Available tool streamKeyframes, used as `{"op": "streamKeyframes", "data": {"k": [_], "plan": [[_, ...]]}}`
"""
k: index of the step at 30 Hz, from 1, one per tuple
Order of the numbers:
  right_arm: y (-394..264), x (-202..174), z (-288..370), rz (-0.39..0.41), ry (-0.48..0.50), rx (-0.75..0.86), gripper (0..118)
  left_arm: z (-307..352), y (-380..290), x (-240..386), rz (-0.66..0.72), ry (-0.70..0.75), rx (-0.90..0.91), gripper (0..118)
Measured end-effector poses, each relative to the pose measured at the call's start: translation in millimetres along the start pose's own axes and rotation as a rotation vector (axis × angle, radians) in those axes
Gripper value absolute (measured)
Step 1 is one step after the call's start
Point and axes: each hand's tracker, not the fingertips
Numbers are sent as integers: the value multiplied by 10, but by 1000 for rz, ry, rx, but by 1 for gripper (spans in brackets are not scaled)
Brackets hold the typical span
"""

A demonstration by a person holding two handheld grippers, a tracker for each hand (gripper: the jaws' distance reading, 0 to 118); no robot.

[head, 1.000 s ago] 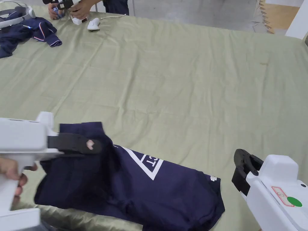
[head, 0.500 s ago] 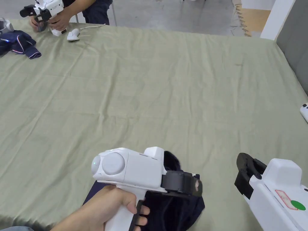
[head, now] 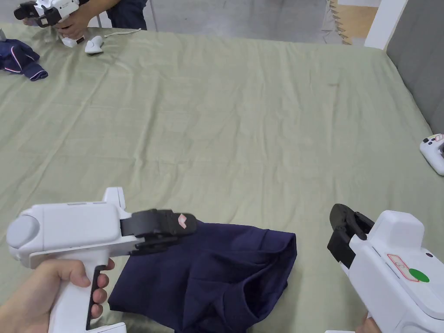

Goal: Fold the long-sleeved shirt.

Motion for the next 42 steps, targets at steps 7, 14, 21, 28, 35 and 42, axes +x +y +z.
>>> {"op": "streamKeyframes", "data": {"k": [7, 14, 21, 28, 35, 42], "plan": [[-34, 1, 69, 5, 1, -7, 0, -431, -255, -524, 163, -9, -81, 7], [-39, 63, 93, -4, -15, -13, 0, -1264, -710, -117, 54, -42, -261, 5], [3, 92, 67, -9, 1, -31, 0, -1850, -1044, 109, -6, -20, -385, 5], [154, 13, -44, -156, 214, -65, 0, -537, -549, 501, -198, -36, -78, 5], [-579, -487, -876, -413, 631, -524, 0, 684, 157, 64, -107, 97, 234, 5], [-1169, -206, -1235, -598, 537, -711, 0, 688, 468, -684, -42, 119, 79, 84]]}}
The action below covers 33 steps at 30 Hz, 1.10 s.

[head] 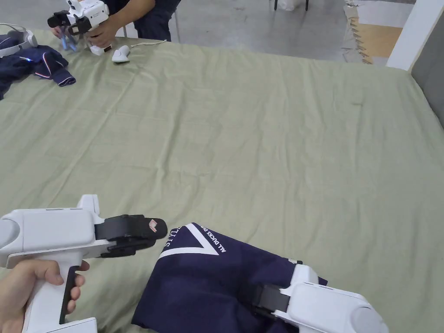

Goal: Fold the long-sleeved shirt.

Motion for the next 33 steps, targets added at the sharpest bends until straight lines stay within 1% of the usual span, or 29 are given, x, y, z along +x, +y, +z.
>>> {"op": "streamKeyframes", "data": {"k": [1, 2, 3, 4, 5, 6, 7, 9, 10, 11, 12, 13, 14, 15, 16, 17, 18, 19, 21, 23, 24, 25, 26, 28, 29, 30, 32, 33], "plan": [[5, 3, 79, 25, -55, 19, 0, -41, 9, -66, -3, -6, -41, 102], [36, -3, 139, 101, -107, 32, 0, -143, -83, 23, -8, 0, -87, 111], [63, 19, 174, 104, -110, 23, 0, -191, -82, -63, -8, -4, -104, 111], [91, 50, 201, 84, -102, 17, 0, -227, -95, -135, -1, -38, -137, 111], [85, 38, 240, 91, -127, 30, 0, -291, -54, -210, 26, -95, -128, 111], [96, 24, 267, 144, -186, 42, 0, -364, -22, -293, 68, -128, -168, 111], [94, 13, 280, 174, -206, 41, 0, -442, -23, -346, 87, -139, -174, 111], [57, -18, 290, 172, -190, 41, 0, -660, -43, -415, 97, -134, -242, 111], [47, -51, 291, 192, -206, 44, 0, -795, -14, -492, 96, -130, -261, 111], [39, -93, 289, 226, -232, 41, 0, -921, -47, -494, 105, -130, -291, 107], [31, -114, 281, 243, -241, 42, 0, -997, -122, -504, 121, -121, -352, 101], [26, -128, 275, 253, -248, 39, 0, -1055, -139, -472, 109, -210, -327, 89], [26, -141, 286, 253, -248, 41, 0, -1117, -188, -392, 110, -234, -343, 71], [26, -153, 306, 256, -250, 42, 0, -1173, -203, -388, 95, -169, -323, 51], [25, -170, 334, 261, -253, 46, 0, -1200, -197, -468, 64, -89, -330, 36], [24, -191, 362, 262, -254, 57, 0, -1186, -181, -519, 89, -109, -337, 33], [21, -223, 411, 266, -243, 74, 0, -1148, -170, -445, 140, -146, -324, 28], [18, -255, 446, 269, -225, 90, 0, -1101, -157, -440, 146, -163, -315, 24], [28, -328, 461, 272, -201, 95, 0, -973, -103, -403, 86, -152, -305, 21], [36, -447, 405, 296, -180, 98, 0, -856, -48, -433, 86, -158, -302, 21], [42, -523, 339, 311, -177, 97, 0, -774, 3, -427, 56, -134, -279, 21], [49, -604, 262, 343, -178, 93, 0, -695, 55, -448, 52, -129, -267, 21], [49, -708, 170, 384, -180, 79, 0, -502, -67, -113, 56, -123, -251, 21], [31, -974, -66, 485, -196, 71, 0, -239, 52, -138, 28, -88, -206, 21], [23, -1118, -195, 538, -201, 65, 0, -98, 123, -179, 35, -67, -183, 21], [0, -1284, -325, 604, -219, 76, 0, 51, 401, -591, 39, -64, -179, 21], [-53, -1640, -596, 755, -245, 87, 0, 378, 573, -703, 38, -11, -125, 21], [-85, -1850, -758, 848, -249, 94, 0, 578, 680, -777, 47, 21, -86, 21]]}}
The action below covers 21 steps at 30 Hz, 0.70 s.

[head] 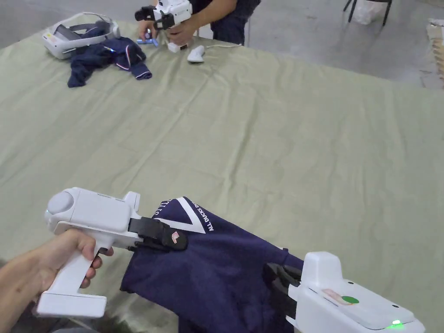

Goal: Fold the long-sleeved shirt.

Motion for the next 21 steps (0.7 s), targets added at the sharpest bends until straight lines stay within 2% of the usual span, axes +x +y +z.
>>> {"op": "streamKeyframes", "data": {"k": [2, 6, 12, 13, 16, 17, 18, 19, 20, 21], "plan": [[228, -343, -203, 114, 21, 10, 0, 339, 184, -166, 20, 35, 59, 21], [683, -963, -709, 264, 71, 1, 0, 1087, 497, -378, 52, 125, 152, 21], [1010, -1344, -1462, 311, 128, -33, 0, 1845, 695, -537, 97, 237, 246, 21], [1035, -1382, -1551, 308, 128, -37, 0, 2057, 980, -1027, 123, 254, 258, 21], [1042, -1405, -1771, 290, 150, -59, 0, 2166, 1003, -1251, 165, 322, 264, 21], [1036, -1404, -1828, 284, 154, -65, 0, 1930, 738, -1062, 194, 316, 270, 22], [1027, -1404, -1870, 274, 152, -67, 0, 1881, 678, -1090, 200, 311, 270, 29], [1022, -1393, -1878, 266, 157, -69, 0, 1847, 625, -1093, 202, 320, 276, 48], [1024, -1382, -1835, 256, 163, -68, 0, 1823, 583, -1069, 204, 382, 303, 83], [1018, -1366, -1794, 251, 164, -62, 0, 1824, 574, -1020, 198, 460, 323, 103]]}}
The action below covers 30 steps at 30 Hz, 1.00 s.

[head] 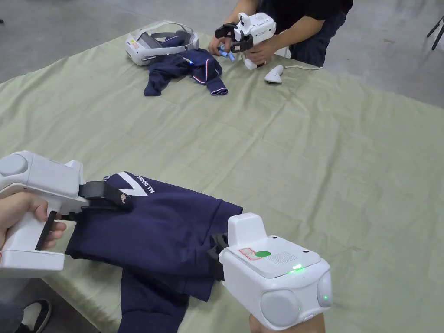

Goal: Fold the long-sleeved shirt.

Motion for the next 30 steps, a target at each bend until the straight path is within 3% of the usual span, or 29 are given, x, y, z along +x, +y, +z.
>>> {"op": "streamKeyframes", "data": {"k": [1, 6, 9, 12, 16, 22, 28, 29, 30], "plan": [[-12, 15, 54, -1, 3, 11, 0, 49, -42, 25, -35, 65, 26, 111], [-94, 170, 530, -7, -31, 77, 0, 612, -360, 638, -230, 233, 333, 110], [-191, 382, 896, -37, -124, 156, 0, 724, -700, 1207, -418, 335, 505, 110], [-243, 557, 1462, -65, -244, 235, 0, 700, -1224, 1851, -479, 274, 744, 110], [-409, 821, 2150, -72, -442, 355, 0, 527, -1781, 2676, -577, 206, 876, 111], [-725, 1196, 3168, -94, -775, 500, 0, 189, -2411, 3767, -723, 95, 939, 111], [-877, 1508, 3915, -125, -937, 564, 1, 41, -2862, 4581, -776, -3, 950, 111], [-899, 1551, 4012, -132, -942, 571, 30, 30, -2915, 4672, -811, -23, 955, 111], [-910, 1583, 4090, -138, -953, 573, 67, 19, -2959, 4745, -822, -32, 957, 111]]}}
